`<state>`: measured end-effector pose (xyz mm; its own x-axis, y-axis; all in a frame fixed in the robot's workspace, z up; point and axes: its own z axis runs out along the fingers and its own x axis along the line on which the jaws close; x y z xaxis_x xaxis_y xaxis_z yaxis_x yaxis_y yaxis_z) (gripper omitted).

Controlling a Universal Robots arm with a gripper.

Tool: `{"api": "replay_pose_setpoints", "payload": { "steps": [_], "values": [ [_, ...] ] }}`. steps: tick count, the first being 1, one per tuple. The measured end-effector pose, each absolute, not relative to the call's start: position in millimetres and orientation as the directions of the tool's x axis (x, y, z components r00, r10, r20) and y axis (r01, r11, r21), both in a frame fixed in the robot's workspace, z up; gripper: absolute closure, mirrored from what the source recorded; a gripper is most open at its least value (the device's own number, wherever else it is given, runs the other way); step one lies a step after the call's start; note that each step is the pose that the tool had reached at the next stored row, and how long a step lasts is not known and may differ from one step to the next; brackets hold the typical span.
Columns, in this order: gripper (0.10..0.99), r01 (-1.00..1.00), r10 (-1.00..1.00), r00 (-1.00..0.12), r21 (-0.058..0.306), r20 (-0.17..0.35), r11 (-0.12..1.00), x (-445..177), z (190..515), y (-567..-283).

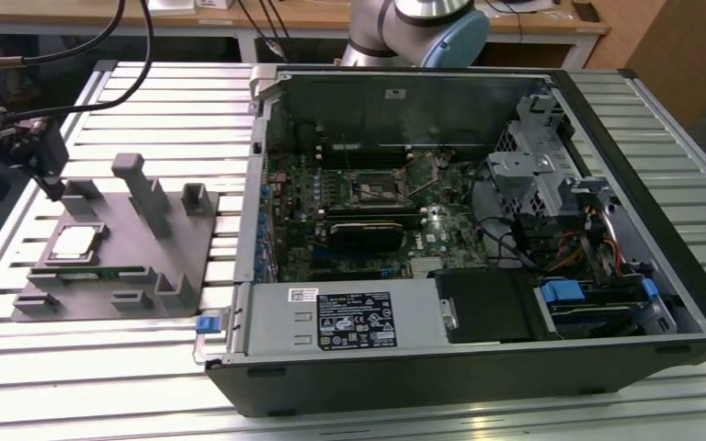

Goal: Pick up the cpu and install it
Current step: 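Pick up the cpu and move it towards the insertion slot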

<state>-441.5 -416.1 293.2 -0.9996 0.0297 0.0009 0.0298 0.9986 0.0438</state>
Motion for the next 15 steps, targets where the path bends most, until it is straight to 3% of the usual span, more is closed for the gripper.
{"api": "replay_pose_setpoints", "payload": {
  "steps": [15],
  "values": [
    [0.439, 0.030, 0.030, -1.000, 0.044, 0.001, 0.999, -441.5, 288.8, -417.1]
  ]
}}
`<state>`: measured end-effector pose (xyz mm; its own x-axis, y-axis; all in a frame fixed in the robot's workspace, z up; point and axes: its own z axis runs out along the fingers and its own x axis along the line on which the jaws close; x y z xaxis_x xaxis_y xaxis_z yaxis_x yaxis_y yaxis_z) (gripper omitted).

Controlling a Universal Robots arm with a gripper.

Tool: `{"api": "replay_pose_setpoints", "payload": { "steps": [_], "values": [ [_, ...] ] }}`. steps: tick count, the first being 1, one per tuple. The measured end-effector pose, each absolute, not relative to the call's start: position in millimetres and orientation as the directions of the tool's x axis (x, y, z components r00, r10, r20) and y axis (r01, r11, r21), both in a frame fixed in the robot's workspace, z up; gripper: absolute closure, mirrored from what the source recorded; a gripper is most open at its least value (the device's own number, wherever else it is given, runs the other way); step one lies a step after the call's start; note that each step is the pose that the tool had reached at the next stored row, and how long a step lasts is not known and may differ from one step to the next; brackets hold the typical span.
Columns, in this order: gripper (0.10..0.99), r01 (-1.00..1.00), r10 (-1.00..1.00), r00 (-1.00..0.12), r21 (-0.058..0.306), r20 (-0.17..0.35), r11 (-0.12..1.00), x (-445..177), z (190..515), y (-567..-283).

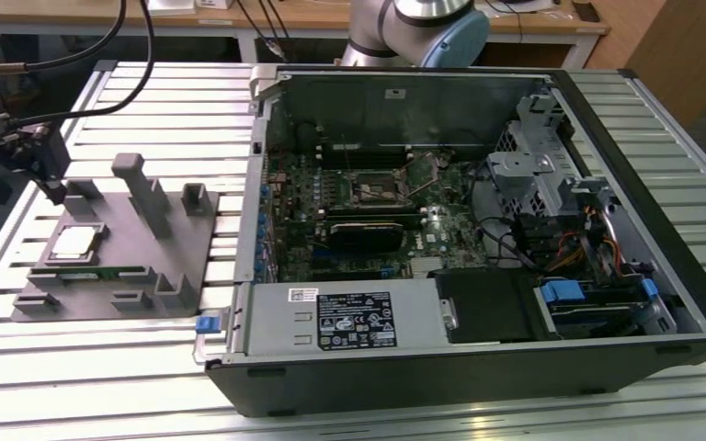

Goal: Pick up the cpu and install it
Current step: 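Pick up the cpu and move it towards the insertion slot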

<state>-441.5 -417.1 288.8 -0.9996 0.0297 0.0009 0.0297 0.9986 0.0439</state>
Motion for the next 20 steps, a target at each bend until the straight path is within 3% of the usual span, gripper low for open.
{"api": "replay_pose_setpoints", "payload": {
  "steps": [20],
  "values": [
    [0.439, 0.030, 0.030, -1.000, 0.044, 0.001, 0.999, -441.5, 284.3, -418.1]
  ]
}}
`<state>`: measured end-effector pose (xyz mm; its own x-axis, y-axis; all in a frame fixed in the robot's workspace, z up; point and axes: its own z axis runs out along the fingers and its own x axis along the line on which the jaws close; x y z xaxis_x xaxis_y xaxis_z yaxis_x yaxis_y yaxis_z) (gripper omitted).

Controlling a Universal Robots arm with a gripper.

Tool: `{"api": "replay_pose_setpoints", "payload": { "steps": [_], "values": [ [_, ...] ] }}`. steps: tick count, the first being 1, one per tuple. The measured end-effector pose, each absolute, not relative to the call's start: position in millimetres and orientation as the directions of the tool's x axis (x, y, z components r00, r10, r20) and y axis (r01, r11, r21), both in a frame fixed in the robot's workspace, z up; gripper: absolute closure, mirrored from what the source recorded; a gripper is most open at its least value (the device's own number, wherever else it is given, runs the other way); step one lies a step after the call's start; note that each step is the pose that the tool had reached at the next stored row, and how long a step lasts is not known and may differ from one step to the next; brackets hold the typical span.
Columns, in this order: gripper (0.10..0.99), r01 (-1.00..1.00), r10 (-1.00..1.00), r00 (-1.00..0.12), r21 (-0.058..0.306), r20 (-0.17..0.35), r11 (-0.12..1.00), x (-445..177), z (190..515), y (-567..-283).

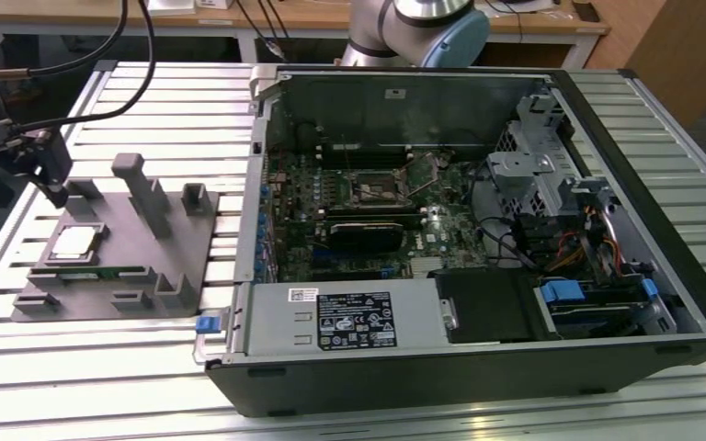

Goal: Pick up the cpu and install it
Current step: 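Pick up the cpu and move it towards the insertion slot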

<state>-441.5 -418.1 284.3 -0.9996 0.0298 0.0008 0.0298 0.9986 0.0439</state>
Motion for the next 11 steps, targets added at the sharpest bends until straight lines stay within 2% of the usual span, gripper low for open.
{"api": "replay_pose_setpoints", "payload": {
  "steps": [11],
  "values": [
    [0.439, 0.030, 0.030, -1.000, 0.044, 0.001, 0.999, -441.5, 271.4, -419.6]
  ]
}}
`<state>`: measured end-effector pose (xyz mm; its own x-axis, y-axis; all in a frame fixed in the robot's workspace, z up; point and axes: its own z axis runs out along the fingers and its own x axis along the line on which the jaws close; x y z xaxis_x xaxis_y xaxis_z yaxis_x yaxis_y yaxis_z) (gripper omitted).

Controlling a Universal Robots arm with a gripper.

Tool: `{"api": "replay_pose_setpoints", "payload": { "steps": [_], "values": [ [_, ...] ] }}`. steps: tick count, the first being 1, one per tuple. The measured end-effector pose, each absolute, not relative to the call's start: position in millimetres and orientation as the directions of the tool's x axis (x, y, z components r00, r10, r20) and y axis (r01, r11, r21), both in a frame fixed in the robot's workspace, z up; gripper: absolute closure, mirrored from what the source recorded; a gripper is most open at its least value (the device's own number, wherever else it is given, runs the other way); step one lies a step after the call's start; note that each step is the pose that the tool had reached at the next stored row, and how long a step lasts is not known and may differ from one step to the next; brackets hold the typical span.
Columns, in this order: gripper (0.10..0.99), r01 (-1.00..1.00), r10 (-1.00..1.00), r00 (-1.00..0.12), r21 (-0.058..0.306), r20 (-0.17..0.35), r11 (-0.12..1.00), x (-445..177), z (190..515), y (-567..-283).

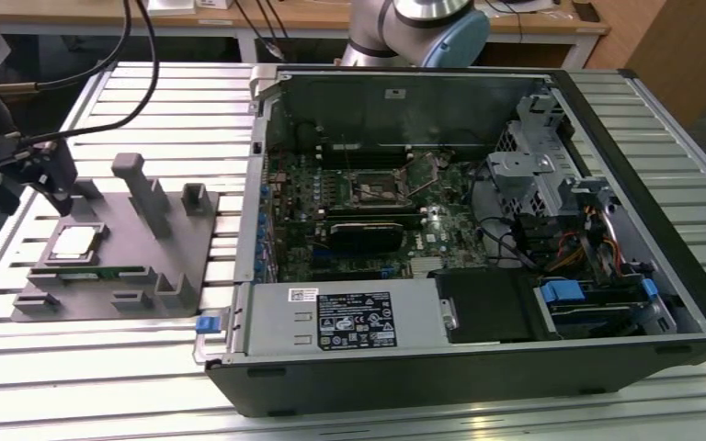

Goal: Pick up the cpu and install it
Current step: 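Pick up the cpu and move it towards the insertion slot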

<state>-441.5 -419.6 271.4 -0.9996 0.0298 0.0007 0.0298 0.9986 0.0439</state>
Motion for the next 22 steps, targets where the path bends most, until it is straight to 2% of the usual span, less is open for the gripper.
{"api": "replay_pose_setpoints", "payload": {
  "steps": [22],
  "values": [
    [0.439, 0.030, 0.030, -1.000, 0.044, 0.001, 0.999, -447.0, 260.6, -419.6]
  ]
}}
